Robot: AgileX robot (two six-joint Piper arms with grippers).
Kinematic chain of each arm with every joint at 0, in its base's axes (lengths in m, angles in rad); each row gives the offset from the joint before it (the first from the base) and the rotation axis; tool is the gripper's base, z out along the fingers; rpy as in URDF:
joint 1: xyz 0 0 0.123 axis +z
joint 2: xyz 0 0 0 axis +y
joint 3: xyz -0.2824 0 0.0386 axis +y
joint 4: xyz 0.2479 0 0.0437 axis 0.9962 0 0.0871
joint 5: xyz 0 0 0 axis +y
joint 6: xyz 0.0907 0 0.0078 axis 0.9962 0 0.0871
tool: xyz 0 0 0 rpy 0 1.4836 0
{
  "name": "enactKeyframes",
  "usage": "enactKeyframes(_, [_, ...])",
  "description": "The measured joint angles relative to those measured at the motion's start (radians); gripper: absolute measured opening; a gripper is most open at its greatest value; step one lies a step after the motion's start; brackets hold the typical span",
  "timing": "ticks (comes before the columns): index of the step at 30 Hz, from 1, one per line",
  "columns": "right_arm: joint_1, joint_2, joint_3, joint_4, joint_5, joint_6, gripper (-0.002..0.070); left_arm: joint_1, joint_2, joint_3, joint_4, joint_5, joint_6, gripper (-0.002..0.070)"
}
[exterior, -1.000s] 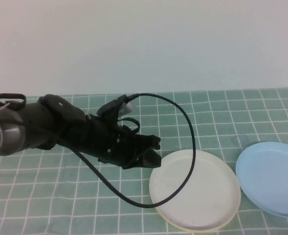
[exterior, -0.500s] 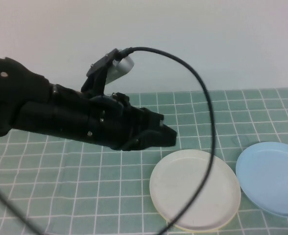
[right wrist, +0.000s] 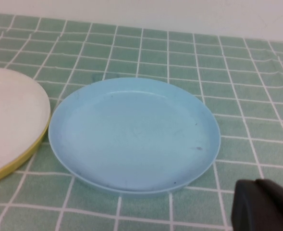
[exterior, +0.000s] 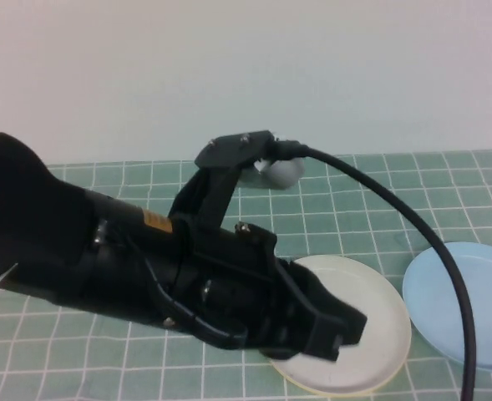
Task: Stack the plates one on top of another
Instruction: Place the white plate on the yellow plate
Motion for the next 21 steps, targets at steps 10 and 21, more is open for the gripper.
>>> enactKeyframes(10, [0.000,0.000,0.000,0.000,0.000,0.000,-0.0002,0.011,0.047,0.012,0.236,-0.608,0.036,-0.0001])
enactKeyframes(21, [0.000,0.000,0.000,0.000,0.000,0.000,-0.0002,0.185,0.153,0.136,0.139,-0.658,0.004,-0.0001])
